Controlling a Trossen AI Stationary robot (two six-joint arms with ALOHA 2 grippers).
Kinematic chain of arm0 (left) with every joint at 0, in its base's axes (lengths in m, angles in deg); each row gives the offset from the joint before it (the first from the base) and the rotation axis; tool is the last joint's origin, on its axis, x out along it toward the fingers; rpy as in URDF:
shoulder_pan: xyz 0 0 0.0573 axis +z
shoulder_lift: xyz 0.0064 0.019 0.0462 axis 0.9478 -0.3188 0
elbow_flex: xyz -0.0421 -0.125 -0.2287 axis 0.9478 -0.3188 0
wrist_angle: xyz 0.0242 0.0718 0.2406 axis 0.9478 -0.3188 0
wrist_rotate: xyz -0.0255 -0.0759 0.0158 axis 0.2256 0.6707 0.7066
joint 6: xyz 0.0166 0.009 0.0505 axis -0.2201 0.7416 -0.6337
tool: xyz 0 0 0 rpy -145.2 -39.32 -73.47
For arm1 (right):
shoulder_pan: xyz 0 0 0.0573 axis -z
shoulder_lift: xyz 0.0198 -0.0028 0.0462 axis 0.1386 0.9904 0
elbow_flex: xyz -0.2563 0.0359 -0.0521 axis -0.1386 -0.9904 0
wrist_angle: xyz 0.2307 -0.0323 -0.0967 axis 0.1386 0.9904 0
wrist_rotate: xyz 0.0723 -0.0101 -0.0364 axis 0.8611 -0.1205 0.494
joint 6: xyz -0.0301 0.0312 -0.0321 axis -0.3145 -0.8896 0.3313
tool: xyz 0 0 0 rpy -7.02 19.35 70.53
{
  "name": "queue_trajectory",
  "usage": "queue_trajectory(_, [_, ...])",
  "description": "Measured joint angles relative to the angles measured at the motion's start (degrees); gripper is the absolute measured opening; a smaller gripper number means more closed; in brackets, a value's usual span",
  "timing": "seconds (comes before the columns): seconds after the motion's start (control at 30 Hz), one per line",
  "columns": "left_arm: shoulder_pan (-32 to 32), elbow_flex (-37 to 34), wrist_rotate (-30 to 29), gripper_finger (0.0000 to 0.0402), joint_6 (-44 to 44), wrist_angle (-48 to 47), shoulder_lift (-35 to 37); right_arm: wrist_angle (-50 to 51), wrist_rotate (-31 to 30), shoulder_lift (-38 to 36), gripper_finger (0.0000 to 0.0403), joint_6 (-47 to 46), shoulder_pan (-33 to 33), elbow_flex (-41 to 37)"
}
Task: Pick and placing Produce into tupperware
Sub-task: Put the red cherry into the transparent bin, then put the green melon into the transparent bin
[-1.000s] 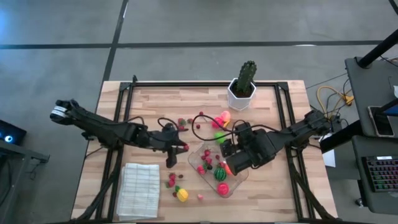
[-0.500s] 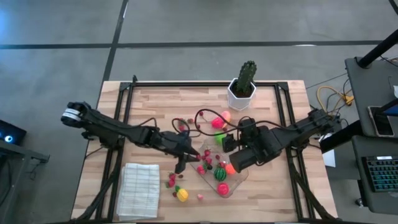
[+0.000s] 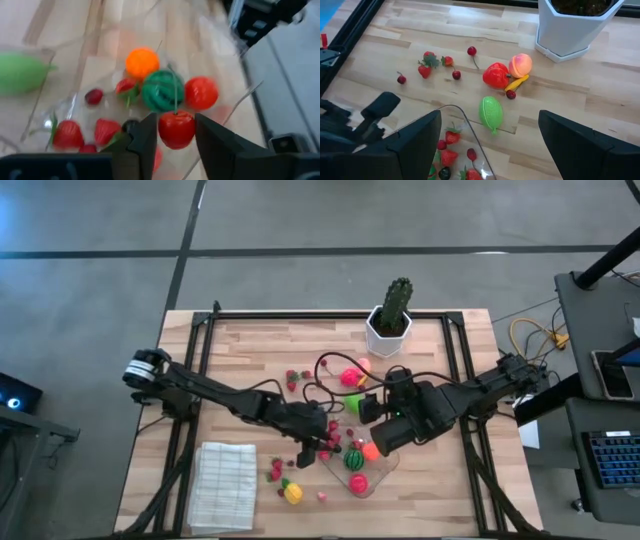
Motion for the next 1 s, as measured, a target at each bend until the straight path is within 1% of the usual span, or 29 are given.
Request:
queue_trajectory(0.13, [0.0, -0.06, -1.44, 0.0159, 0.29, -0.72, -0.27, 0.0, 0.04, 0.0, 0.0325, 0.9, 0.0, 0.0])
queue_trajectory(0.27, [0.0, -0.04, -3.85, 0.021, 4.71, -0.66, -0.19, 0.0, 0.06, 0.0, 0.0325, 1.33, -0.02, 0.0])
queue_trajectory(0.33, [0.0, -0.04, -4.51, 0.0234, 4.84, -0.73, 0.11, 0.0, 0.06, 0.0, 0.0325, 1.41, -0.02, 0.0])
queue_trajectory(0.47, [0.0, -0.04, -4.53, 0.0265, 4.46, -1.09, 0.9, 0.0, 0.06, 0.0, 0.0325, 2.22, -0.02, 0.0])
queue_trajectory(0.7, [0.11, -0.06, -4.5, 0.0271, 4.33, -4.94, 5.14, -0.01, 0.06, -0.04, 0.0325, 3.25, -0.02, 0.02])
queue_trajectory(0.83, [0.11, -0.13, -4.35, 0.0271, 2.49, -8.02, 8.37, 0.0, 0.06, -0.04, 0.0325, 3.48, -0.02, 0.02])
queue_trajectory(0.93, [0.11, -0.21, -4.78, 0.0271, 2.44, -14.18, 10.87, -0.02, 0.08, -0.1, 0.0325, 3.26, -0.02, 0.02])
queue_trajectory(1.0, [0.11, -0.86, -6.57, 0.0271, 2.8, -20.94, 12.57, -0.01, 0.08, -0.14, 0.0325, 3.23, -0.02, 0.02])
